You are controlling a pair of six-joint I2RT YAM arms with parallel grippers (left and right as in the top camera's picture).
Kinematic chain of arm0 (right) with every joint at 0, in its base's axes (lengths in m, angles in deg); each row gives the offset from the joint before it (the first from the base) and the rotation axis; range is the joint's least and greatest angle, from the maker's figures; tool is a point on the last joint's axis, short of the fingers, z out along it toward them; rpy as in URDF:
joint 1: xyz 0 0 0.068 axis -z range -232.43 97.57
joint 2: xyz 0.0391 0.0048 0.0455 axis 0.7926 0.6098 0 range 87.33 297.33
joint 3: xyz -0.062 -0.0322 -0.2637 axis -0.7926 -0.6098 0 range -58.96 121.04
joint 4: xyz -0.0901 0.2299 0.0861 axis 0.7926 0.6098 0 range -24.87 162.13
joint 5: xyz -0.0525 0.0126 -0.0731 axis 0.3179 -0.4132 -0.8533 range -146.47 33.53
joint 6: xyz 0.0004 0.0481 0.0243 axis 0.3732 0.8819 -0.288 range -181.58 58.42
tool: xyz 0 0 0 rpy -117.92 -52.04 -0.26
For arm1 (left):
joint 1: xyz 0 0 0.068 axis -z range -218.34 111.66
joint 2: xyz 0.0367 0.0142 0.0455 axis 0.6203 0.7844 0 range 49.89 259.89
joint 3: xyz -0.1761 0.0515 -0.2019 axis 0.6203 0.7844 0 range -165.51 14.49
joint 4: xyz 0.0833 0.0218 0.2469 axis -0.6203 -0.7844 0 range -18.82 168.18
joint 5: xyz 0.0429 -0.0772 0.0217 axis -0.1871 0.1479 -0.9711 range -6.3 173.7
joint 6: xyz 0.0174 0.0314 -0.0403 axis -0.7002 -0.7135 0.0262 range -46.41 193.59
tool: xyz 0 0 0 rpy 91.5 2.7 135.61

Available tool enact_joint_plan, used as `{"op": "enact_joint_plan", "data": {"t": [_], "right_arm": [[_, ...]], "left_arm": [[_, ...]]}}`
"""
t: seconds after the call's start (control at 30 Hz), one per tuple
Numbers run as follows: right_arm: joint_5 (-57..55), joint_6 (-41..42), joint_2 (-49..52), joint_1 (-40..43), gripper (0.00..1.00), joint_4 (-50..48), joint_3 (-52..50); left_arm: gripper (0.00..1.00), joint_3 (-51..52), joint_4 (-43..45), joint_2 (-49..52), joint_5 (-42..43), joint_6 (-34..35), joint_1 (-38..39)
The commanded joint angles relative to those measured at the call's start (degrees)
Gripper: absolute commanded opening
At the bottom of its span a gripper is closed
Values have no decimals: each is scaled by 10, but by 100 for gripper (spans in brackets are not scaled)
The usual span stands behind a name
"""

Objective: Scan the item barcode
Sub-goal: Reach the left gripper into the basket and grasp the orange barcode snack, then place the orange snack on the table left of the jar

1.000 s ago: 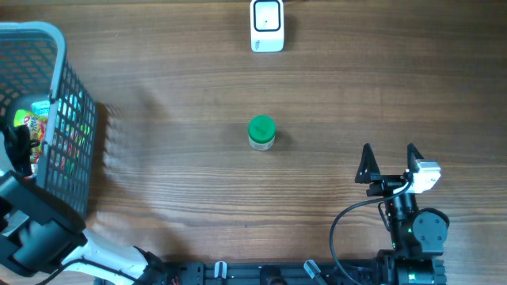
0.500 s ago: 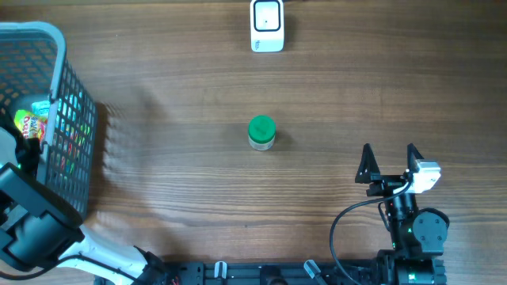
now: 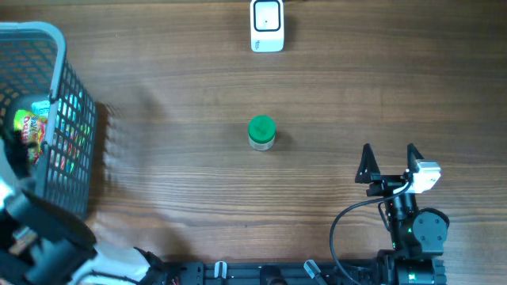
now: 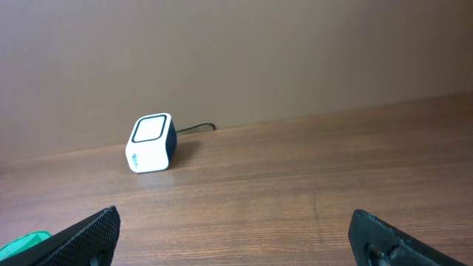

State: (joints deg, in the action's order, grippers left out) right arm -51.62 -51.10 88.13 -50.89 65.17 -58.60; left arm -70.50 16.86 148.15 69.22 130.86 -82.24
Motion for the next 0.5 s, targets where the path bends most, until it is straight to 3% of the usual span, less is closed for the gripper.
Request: {"op": "enact_joint_plan", "data": {"t": [0.0,0.1,0.2,0.37,0.47], "right_arm": [[-6,6,-2,-5,100,-2,-1],[-6,5,-2,-5,100,-2,-1],[-6,6,-2,-5,100,-2,-1],[-6,6,-2,-5,100,-2,-1],[-6,6,-2,-5,100,-2,-1]], "left_arm": [[4,-44,-15,-106,63,-1,-2],[4,-44,-6,-200,133,-1,18],[4,-44,25,-303,147,-2,99],[4,-44,66,-370,136,-47,321],[4,-43,11,-337,72,-61,501]]}}
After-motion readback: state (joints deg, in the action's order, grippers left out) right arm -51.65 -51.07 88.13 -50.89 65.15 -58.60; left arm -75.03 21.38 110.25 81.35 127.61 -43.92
